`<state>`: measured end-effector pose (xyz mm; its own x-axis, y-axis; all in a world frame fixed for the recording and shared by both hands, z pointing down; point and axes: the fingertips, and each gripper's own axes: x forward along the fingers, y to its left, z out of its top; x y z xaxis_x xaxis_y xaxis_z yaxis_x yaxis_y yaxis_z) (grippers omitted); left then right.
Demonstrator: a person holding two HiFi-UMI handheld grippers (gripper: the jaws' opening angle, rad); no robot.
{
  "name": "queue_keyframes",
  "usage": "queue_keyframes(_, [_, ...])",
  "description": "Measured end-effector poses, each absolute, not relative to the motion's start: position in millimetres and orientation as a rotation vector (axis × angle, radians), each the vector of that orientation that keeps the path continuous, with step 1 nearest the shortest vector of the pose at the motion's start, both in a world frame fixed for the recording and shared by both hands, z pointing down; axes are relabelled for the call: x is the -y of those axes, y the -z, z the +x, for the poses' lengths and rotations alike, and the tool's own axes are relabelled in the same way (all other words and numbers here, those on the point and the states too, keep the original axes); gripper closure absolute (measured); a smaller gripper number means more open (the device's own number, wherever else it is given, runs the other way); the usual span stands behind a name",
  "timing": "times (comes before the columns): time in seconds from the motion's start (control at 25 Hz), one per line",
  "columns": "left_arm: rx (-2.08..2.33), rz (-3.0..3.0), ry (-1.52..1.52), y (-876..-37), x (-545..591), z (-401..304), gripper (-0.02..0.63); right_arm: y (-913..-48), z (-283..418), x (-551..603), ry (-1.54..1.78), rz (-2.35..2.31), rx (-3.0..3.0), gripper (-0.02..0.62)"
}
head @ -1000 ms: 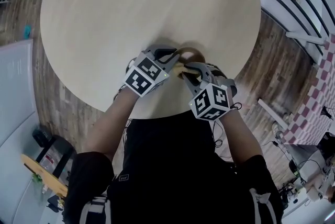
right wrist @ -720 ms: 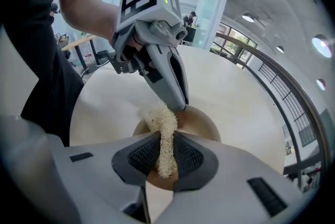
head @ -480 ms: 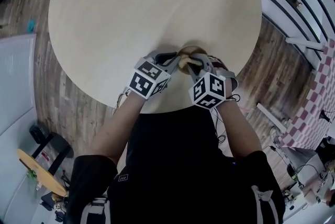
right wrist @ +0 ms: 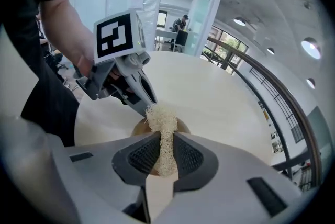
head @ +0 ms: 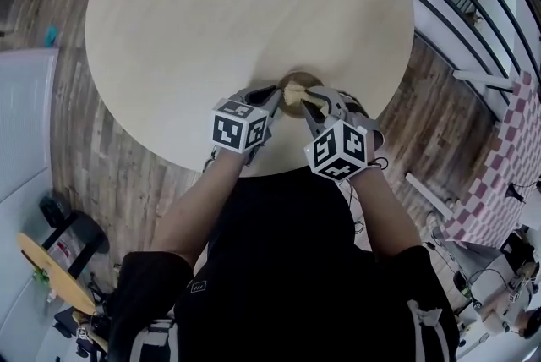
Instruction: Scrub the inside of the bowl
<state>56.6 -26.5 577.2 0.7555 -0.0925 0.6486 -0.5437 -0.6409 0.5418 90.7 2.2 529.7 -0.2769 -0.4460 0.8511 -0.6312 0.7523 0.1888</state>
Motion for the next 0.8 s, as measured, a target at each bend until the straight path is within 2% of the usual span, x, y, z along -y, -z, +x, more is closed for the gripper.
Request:
queue_keyframes(0.24, [0.564,2.09,-0.702,-575,19,51,0.594,-548,85,-17,-0.302,0.629,1.934,0.518])
queue_keyframes(0.44, [0.624,2.073,-0.707,-578,15,48,0.594,-582,71,-28,-0.199,0.386,1.879,0.518])
queue_keyframes(0.8, [0.728,2.044,-0.624,-575,11,39,0.563,-593,71,17,-0.241,0.555,1.881,0.518])
